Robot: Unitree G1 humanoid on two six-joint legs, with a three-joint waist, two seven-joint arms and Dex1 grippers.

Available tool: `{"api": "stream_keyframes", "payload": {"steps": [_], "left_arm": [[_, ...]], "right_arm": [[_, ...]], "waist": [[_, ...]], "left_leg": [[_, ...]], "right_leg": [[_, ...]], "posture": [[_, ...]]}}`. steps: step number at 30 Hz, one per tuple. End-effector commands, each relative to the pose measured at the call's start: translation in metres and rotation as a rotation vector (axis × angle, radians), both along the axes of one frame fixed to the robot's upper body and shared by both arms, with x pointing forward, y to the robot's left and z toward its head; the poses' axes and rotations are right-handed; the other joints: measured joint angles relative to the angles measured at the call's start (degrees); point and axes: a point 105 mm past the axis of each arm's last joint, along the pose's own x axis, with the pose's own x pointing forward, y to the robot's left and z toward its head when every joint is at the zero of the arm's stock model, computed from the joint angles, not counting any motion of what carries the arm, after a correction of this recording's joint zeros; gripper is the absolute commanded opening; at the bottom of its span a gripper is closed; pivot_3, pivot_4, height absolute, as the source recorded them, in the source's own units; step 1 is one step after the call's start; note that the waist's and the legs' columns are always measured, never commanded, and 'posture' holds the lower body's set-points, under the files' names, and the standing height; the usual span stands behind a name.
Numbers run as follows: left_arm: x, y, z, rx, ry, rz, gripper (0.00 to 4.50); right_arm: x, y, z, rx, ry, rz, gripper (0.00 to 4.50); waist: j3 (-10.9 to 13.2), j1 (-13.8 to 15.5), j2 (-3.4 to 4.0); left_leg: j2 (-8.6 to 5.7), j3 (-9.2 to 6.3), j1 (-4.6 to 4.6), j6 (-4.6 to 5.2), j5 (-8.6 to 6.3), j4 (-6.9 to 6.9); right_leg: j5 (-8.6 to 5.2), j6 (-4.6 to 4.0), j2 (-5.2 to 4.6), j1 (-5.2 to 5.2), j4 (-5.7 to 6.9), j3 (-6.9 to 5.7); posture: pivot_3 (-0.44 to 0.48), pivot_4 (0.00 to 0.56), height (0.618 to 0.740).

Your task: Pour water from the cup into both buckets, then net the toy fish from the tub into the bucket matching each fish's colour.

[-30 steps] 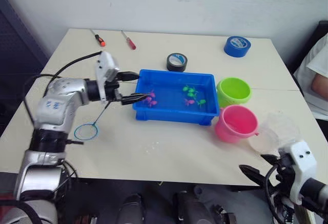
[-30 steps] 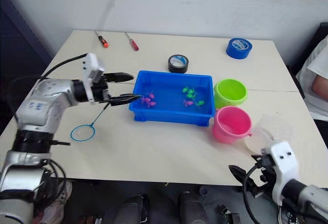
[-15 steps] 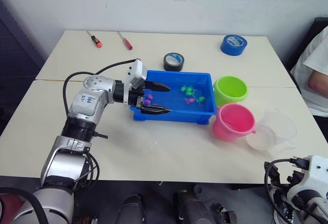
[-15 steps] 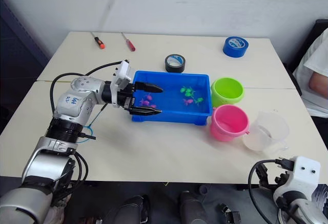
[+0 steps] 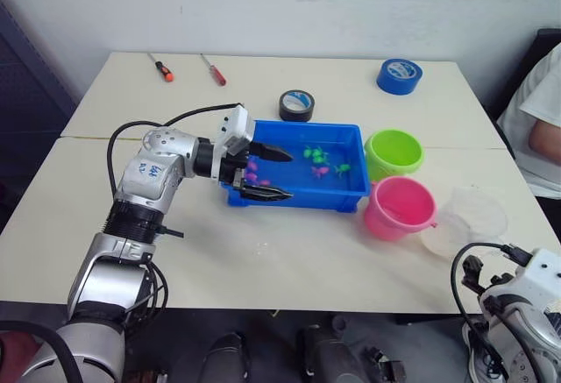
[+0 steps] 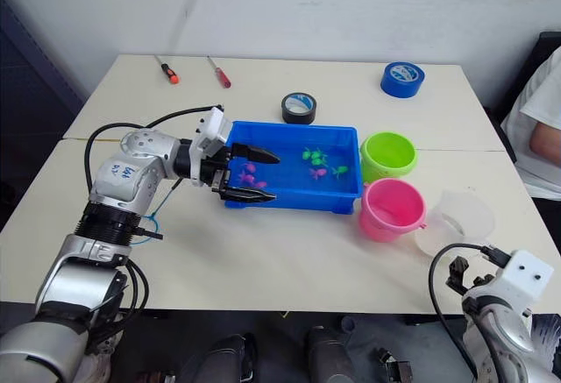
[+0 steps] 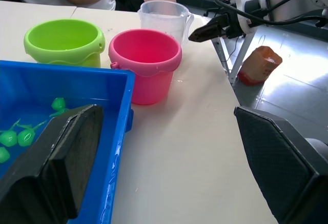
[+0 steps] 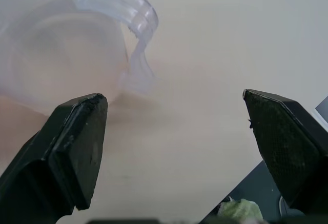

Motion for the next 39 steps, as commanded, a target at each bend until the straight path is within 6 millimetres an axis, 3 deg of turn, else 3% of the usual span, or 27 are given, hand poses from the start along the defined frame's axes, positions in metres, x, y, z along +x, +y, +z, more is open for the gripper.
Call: {"api": "stream_keyframes", "payload": {"steps": [1, 11, 30, 33, 39], "left_arm": [[-0.004, 0.003, 0.01, -0.012, -0.042, 0.004, 4.46], [-0.006, 0.009, 0.013, -0.006, -0.039, 0.031, 4.46], [-0.008, 0.012, 0.015, -0.006, -0.038, 0.056, 4.46], [-0.009, 0.012, 0.015, -0.006, -0.037, 0.058, 4.5], [-0.009, 0.012, 0.015, -0.007, -0.037, 0.059, 4.5]], "right_arm": [[0.002, -0.004, 0.003, -0.025, -0.012, -0.042, 4.5], [0.006, -0.019, 0.006, -0.063, -0.031, -0.152, 4.5], [0.022, -0.029, 0.02, -0.118, -0.139, -0.227, 4.5], [0.023, -0.028, 0.022, -0.12, -0.155, -0.223, 3.65], [0.024, -0.026, 0.023, -0.12, -0.167, -0.216, 0.7]], "waist": [[0.0, 0.0, 0.01], [0.0, -0.1, 0.05], [0.0, -0.3, 0.1], [0.0, -0.3, 0.1], [0.0, -0.1, 0.11]], "left_leg": [[0.01, 0.0, 0.0, 0.0, 0.0, 0.0], [0.0, 0.02, 0.0, -0.01, 0.01, 0.0], [0.0, 0.03, 0.0, -0.04, 0.03, 0.0], [0.0, 0.04, 0.0, -0.04, 0.03, 0.0], [-0.01, 0.03, 0.0, -0.04, 0.03, 0.0]], "right_leg": [[0.0, 0.0, 0.01, -0.01, 0.0, 0.0], [0.0, 0.0, 0.0, -0.02, 0.04, 0.02], [0.0, 0.0, 0.01, -0.07, 0.09, 0.04], [0.0, 0.0, 0.02, -0.07, 0.09, 0.05], [0.0, 0.0, 0.0, -0.06, 0.08, 0.04]], "posture": [[0.0, 0.15, 0.734], [0.0, 0.15, 0.734], [0.0, 0.15, 0.734], [0.0, 0.15, 0.734], [0.0, 0.15, 0.734]]}}
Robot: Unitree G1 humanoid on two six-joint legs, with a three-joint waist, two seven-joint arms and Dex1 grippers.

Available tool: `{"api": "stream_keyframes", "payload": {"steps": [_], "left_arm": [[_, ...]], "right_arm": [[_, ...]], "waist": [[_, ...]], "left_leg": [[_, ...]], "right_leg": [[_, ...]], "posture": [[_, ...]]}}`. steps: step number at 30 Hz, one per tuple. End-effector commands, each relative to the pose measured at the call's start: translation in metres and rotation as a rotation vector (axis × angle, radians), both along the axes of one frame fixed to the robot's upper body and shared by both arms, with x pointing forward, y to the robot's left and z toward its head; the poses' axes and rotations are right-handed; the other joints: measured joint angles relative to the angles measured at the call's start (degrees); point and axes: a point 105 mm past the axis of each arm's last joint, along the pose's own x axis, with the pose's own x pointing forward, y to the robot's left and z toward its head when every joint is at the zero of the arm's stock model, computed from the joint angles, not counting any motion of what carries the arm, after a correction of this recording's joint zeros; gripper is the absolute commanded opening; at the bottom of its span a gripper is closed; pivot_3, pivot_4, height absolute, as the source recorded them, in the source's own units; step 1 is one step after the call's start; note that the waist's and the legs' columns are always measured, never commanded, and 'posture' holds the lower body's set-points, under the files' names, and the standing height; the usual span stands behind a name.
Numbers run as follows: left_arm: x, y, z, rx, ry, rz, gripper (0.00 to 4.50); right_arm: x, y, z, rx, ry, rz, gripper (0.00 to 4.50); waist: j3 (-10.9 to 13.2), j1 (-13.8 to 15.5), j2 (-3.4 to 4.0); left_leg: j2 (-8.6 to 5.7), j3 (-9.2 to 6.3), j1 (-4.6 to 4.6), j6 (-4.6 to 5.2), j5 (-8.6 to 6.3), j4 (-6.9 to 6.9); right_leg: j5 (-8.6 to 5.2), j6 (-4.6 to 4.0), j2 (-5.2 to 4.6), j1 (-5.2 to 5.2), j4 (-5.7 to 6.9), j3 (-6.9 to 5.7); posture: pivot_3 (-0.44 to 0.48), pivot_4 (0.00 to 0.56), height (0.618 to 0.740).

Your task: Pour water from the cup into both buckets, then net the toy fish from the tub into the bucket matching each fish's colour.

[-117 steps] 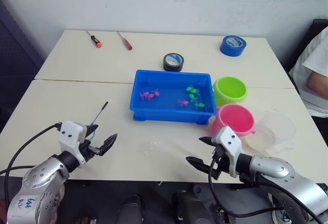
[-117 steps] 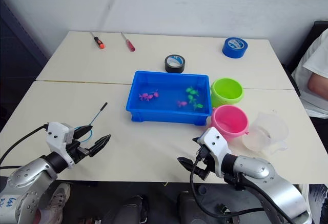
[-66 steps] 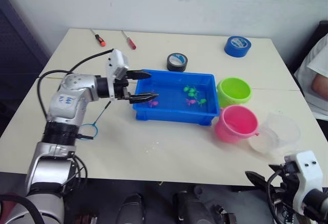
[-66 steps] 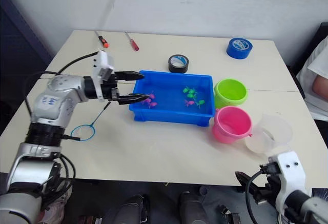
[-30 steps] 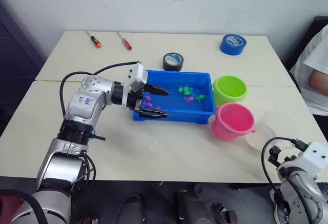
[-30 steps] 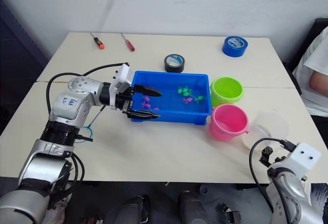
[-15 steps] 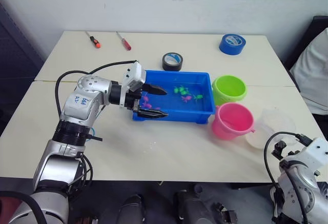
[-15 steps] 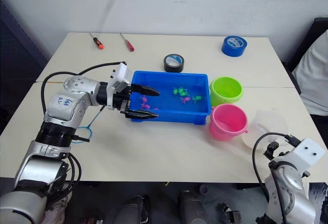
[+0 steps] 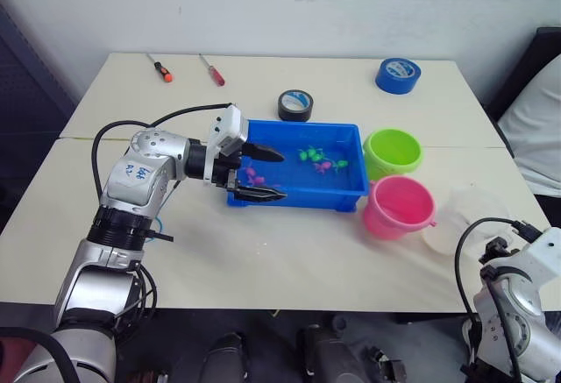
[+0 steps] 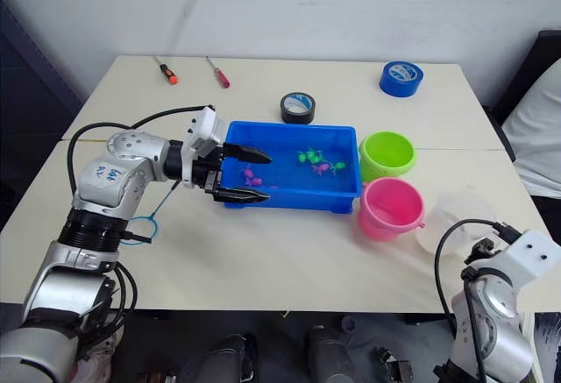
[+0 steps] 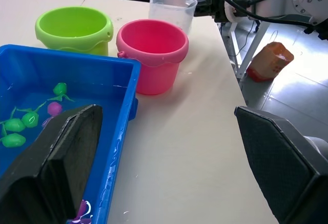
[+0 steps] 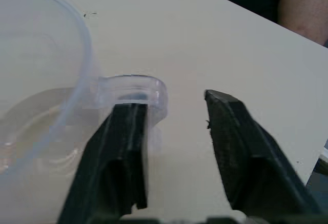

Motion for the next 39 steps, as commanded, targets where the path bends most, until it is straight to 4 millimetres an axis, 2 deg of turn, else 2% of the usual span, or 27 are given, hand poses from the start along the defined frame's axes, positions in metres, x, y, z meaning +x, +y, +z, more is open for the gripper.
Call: {"api": "stream_keyframes", "payload": {"steps": [1, 2, 10, 16, 20, 23, 30, 39], "left_arm": [[-0.004, 0.003, 0.013, -0.03, -0.048, -0.003, 4.5], [-0.004, 0.003, 0.013, -0.03, -0.048, -0.003, 4.5], [-0.004, 0.004, 0.012, -0.027, -0.049, 0.0, 4.5], [-0.003, 0.004, 0.011, -0.026, -0.05, 0.001, 4.5], [-0.002, 0.005, 0.011, -0.026, -0.053, 0.005, 4.5], [0.001, 0.006, 0.014, -0.035, -0.052, 0.009, 4.5], [0.001, 0.008, 0.024, -0.063, -0.043, -0.021, 4.5], [0.002, 0.008, 0.023, -0.065, -0.049, -0.025, 4.5]], "right_arm": [[-0.003, -0.005, 0.008, -0.029, -0.028, -0.025, 0.25], [-0.003, -0.005, 0.008, -0.028, -0.03, -0.023, 0.05], [-0.002, -0.004, 0.009, -0.031, -0.043, -0.016, 0.05], [-0.002, -0.005, 0.018, -0.05, -0.069, -0.007, 0.05], [0.006, 0.0, 0.054, -0.19, -0.136, 0.137, 0.05], [0.008, -0.003, 0.074, -0.278, -0.146, 0.19, 0.05], [0.014, -0.003, 0.103, -0.432, -0.131, 0.308, 0.05], [0.024, 0.009, 0.136, -0.661, -0.089, 0.454, 0.05]], "waist": [[0.0, 0.0, 0.0], [0.0, 0.0, 0.0], [0.0, 0.0, -0.01], [0.0, 0.0, 0.0], [0.0, 0.0, 0.03], [0.0, 0.1, 0.04], [0.0, 0.0, 0.07], [0.1, 0.1, 0.1]], "left_leg": [[0.0, 0.0, 0.0, 0.0, 0.0, 0.0], [0.0, 0.0, 0.0, 0.0, 0.0, 0.0], [0.0, -0.02, 0.01, 0.0, 0.01, 0.01], [0.0, -0.02, 0.01, 0.0, 0.01, 0.01], [-0.02, -0.01, 0.01, 0.01, 0.0, 0.01], [-0.03, 0.0, 0.0, 0.03, 0.0, 0.01], [0.0, 0.01, 0.01, 0.02, 0.01, 0.01], [-0.01, 0.03, 0.0, 0.02, 0.02, 0.02]], "right_leg": [[0.0, 0.0, 0.0, 0.0, 0.0, 0.0], [0.0, 0.0, 0.0, 0.0, 0.0, 0.0], [0.0, 0.0, -0.01, 0.02, 0.0, -0.01], [0.0, 0.0, 0.0, 0.02, 0.01, -0.02], [0.0, 0.0, -0.01, 0.02, 0.0, -0.01], [0.0, 0.0, 0.0, 0.02, -0.02, 0.0], [0.0, 0.0, 0.08, 0.01, 0.0, 0.04], [0.01, 0.02, 0.11, 0.01, -0.02, 0.1]], "posture": [[0.0, 0.15, 0.734], [0.0, 0.15, 0.734], [0.0, 0.15, 0.734], [0.0, 0.15, 0.734], [0.0, 0.15, 0.734], [0.0, 0.15, 0.734], [0.0, 0.15, 0.734], [0.0, 0.15, 0.734]]}}
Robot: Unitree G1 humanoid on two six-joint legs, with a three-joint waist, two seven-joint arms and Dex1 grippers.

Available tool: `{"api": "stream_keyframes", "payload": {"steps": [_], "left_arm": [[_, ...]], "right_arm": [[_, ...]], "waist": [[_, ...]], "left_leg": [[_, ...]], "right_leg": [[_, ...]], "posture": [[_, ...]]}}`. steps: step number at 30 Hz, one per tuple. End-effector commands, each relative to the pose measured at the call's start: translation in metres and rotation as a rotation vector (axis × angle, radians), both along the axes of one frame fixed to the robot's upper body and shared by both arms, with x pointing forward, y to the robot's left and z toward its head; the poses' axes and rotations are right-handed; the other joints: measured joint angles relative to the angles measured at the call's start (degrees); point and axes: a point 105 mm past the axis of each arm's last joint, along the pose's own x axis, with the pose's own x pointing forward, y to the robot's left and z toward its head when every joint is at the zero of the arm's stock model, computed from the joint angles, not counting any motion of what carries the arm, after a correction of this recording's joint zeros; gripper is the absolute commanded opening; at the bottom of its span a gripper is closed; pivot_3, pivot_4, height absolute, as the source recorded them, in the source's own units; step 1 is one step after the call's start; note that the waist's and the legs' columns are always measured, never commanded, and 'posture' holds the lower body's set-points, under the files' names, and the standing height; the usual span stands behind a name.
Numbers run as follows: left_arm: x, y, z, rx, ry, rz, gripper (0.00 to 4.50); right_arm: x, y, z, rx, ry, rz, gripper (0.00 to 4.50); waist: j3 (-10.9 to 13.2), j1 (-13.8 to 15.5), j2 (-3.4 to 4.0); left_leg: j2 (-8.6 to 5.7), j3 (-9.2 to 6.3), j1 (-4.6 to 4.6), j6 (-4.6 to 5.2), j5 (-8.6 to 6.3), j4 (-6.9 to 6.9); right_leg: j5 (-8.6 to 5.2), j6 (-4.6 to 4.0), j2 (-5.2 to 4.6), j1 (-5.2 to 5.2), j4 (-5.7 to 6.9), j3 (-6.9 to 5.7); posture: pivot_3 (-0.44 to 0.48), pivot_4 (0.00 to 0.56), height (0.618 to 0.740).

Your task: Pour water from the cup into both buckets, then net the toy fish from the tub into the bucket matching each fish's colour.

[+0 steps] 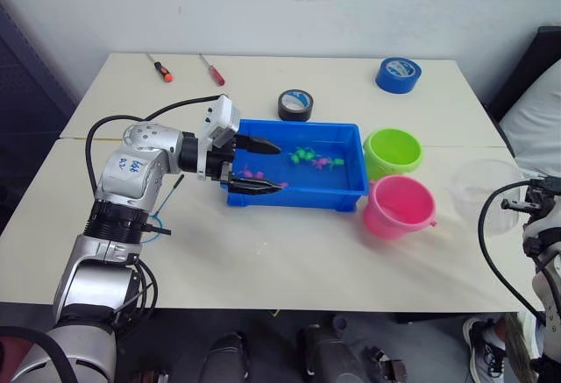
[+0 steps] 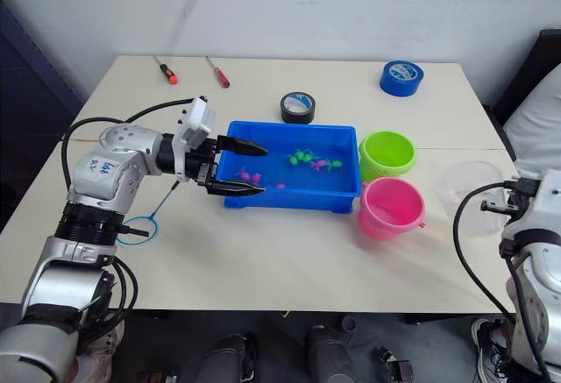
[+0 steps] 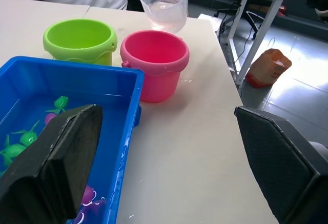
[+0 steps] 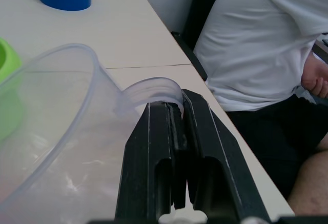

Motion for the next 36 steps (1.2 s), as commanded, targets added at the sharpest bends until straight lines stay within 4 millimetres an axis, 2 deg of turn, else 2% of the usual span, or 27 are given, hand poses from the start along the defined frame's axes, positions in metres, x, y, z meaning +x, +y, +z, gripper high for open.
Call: {"api": "stream_keyframes", "payload": {"steps": [1, 7, 18, 36], "left_arm": [[-0.001, 0.002, 0.013, -0.034, -0.039, -0.007, 4.5], [-0.001, 0.002, 0.016, -0.05, -0.039, -0.002, 4.5], [-0.001, 0.001, 0.018, -0.065, -0.033, -0.002, 4.5], [-0.004, 0.0, 0.016, -0.056, -0.036, -0.026, 4.5]], "right_arm": [[-0.001, 0.011, 0.038, -0.17, -0.069, 0.058, 0.05], [0.006, 0.022, 0.05, -0.335, -0.034, 0.124, 0.05], [0.011, 0.04, 0.056, -0.562, 0.021, 0.195, 0.05], [0.016, 0.051, 0.056, -0.729, 0.046, 0.234, 0.05]], "waist": [[0.0, 0.0, 0.0], [0.0, 0.0, 0.0], [0.0, 0.1, 0.0], [0.0, 0.1, 0.0]], "left_leg": [[0.01, -0.01, 0.0, 0.0, 0.0, 0.02], [0.02, -0.01, -0.01, 0.0, 0.01, 0.04], [0.04, -0.02, -0.02, -0.01, 0.02, 0.12], [0.05, -0.01, -0.02, -0.03, 0.02, 0.2]], "right_leg": [[0.0, 0.0, 0.0, 0.0, 0.0, -0.01], [0.0, 0.01, 0.04, 0.0, 0.0, 0.01], [0.0, 0.01, 0.08, 0.01, 0.01, 0.02], [0.0, 0.01, 0.09, 0.01, 0.07, 0.02]], "posture": [[0.0, 0.15, 0.734], [0.0, 0.15, 0.734], [0.0, 0.15, 0.734], [0.0, 0.15, 0.734]]}}
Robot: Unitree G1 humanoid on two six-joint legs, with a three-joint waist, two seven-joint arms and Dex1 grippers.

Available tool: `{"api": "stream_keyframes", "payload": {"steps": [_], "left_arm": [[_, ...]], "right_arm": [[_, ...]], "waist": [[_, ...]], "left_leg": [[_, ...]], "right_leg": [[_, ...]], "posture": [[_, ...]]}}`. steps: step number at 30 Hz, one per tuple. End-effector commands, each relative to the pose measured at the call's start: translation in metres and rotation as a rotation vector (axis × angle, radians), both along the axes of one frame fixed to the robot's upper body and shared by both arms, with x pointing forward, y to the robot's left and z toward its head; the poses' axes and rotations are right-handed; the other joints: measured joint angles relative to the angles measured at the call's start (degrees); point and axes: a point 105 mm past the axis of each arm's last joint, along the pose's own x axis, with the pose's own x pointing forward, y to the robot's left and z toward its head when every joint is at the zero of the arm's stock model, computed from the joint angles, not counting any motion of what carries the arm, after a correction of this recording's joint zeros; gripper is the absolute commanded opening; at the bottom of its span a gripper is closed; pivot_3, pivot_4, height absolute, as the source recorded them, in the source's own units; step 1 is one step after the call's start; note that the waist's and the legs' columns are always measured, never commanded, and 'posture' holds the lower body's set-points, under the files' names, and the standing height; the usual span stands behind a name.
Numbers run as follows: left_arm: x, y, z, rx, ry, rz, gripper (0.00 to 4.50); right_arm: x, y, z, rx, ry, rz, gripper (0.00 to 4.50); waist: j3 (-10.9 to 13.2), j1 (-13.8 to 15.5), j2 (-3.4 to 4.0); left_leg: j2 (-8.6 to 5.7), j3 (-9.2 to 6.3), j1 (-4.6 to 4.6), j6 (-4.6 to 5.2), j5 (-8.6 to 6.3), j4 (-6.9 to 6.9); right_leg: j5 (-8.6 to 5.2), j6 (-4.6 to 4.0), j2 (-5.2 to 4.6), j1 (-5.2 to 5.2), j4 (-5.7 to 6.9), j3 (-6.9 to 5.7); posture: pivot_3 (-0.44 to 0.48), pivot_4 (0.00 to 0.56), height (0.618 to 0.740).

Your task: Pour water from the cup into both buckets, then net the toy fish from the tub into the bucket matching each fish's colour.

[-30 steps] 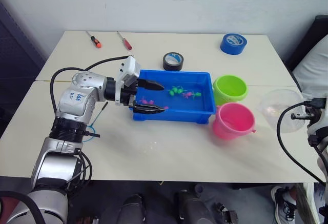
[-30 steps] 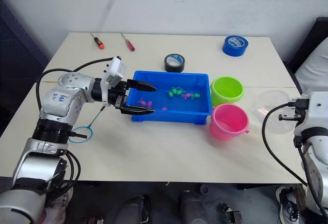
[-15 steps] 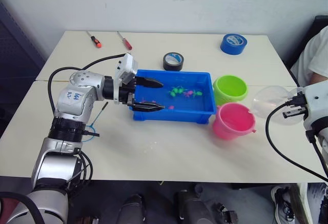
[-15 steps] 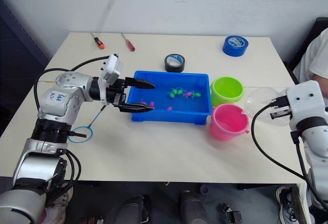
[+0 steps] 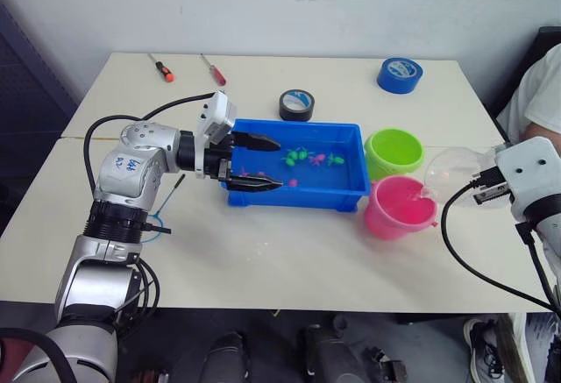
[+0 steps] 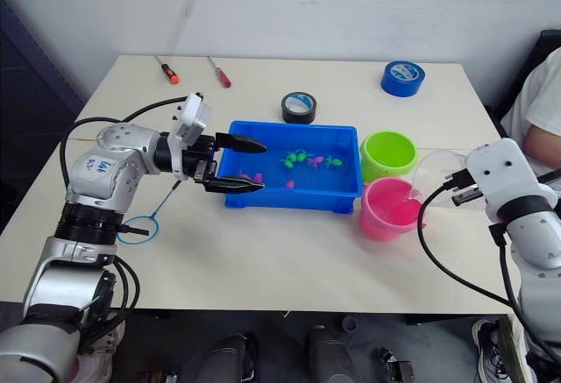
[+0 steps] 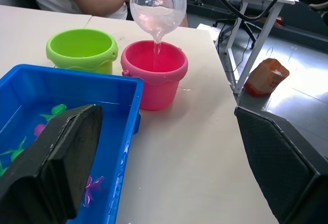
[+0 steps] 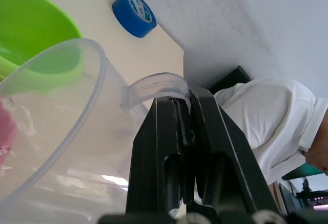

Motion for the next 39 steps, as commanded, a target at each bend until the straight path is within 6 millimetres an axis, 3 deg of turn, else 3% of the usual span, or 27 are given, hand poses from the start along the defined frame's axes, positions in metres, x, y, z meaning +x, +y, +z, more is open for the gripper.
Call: {"api": "stream_keyframes", "payload": {"steps": [1, 15, 31, 39], "left_arm": [[-0.004, -0.001, 0.011, -0.015, -0.045, -0.022, 4.5], [-0.004, -0.001, 0.01, -0.009, -0.049, -0.022, 4.5], [0.0, 0.012, 0.018, -0.058, -0.012, 0.029, 4.5], [0.023, 0.039, 0.024, -0.046, -0.044, 0.169, 4.5]], "right_arm": [[-0.002, 0.005, 0.019, -0.083, -0.069, 0.016, 0.05], [0.001, 0.006, 0.016, -0.082, -0.078, 0.021, 0.05], [0.009, -0.014, 0.012, 0.315, -0.137, -0.053, 0.05], [0.05, -0.007, 0.025, 0.433, -0.173, -0.044, 0.05]], "waist": [[0.0, 0.0, 0.0], [0.0, -0.1, 0.0], [0.0, -0.2, 0.0], [0.0, -0.1, 0.0]], "left_leg": [[0.0, 0.0, 0.0, 0.0, 0.0, 0.0], [0.01, 0.0, 0.0, 0.0, 0.0, 0.18], [0.07, 0.0, -0.01, 0.03, -0.02, 0.56], [0.07, 0.0, -0.01, 0.03, -0.02, 0.56]], "right_leg": [[0.0, 0.0, 0.0, 0.0, 0.0, 0.0], [0.0, 0.0, 0.02, 0.0, 0.17, 0.01], [-0.01, 0.01, 0.09, 0.01, 0.5, 0.03], [-0.01, 0.01, 0.08, 0.0, 0.51, 0.03]], "posture": [[0.0, 0.15, 0.734], [0.0, 0.15, 0.734], [0.0, 0.15, 0.734], [0.0, 0.15, 0.734]]}}
